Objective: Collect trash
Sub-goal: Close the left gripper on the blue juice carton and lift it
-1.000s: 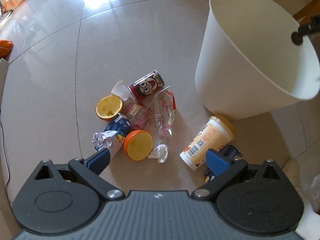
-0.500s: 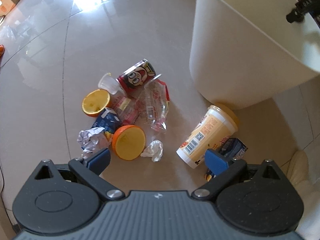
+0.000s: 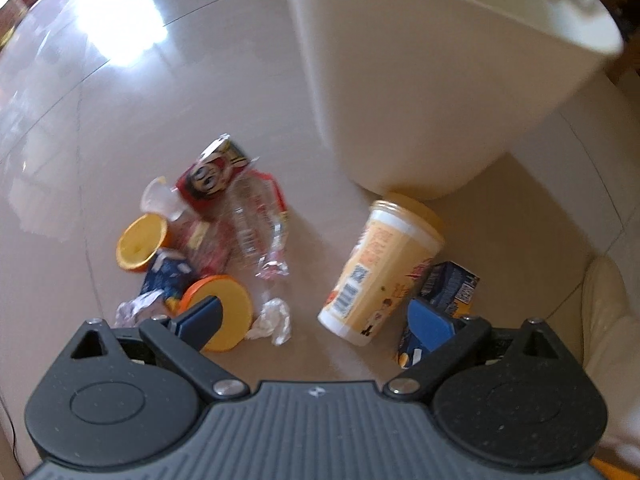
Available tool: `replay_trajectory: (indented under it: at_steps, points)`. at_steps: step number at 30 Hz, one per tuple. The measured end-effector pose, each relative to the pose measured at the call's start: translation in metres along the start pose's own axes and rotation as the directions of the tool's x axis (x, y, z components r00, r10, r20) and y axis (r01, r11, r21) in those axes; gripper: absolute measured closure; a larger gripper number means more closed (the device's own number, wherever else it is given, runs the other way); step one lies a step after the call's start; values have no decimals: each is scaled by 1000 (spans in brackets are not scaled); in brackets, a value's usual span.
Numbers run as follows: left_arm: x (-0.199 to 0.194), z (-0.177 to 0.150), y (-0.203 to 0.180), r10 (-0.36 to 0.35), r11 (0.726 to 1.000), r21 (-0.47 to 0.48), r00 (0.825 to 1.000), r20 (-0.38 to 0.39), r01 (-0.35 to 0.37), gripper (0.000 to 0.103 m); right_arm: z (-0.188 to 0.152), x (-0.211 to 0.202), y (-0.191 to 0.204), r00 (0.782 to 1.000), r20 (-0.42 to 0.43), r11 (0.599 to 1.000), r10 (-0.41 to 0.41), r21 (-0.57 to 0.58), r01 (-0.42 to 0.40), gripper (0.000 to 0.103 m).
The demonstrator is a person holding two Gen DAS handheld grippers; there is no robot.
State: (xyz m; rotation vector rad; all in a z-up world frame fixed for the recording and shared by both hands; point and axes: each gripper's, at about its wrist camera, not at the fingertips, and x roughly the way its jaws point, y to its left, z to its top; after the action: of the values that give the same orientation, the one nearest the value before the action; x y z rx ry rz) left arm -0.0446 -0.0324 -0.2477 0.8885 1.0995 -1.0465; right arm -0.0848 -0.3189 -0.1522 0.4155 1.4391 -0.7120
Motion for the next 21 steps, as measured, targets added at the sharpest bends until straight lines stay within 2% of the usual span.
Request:
replay_trajectory:
  at_steps: [5, 12, 18, 21]
  points:
    - [18, -11, -34, -25, 990, 142, 999, 19, 22, 13, -4, 3, 2, 1000, 9, 999, -3, -32, 3, 88]
    - [53, -40, -87, -90, 946, 312, 996, -7, 88, 24, -8, 0, 6, 1000, 20, 998, -5, -55, 6, 88]
    - [88, -42, -117, -91, 933, 348, 996, -12, 89, 26, -11, -2, 9, 1000, 23, 998, -3, -65, 5, 88]
    - [107, -40, -127, -92, 922, 374, 995, -40, 100, 27, -11, -3, 7, 1000, 19, 999, 2, -46, -1, 88]
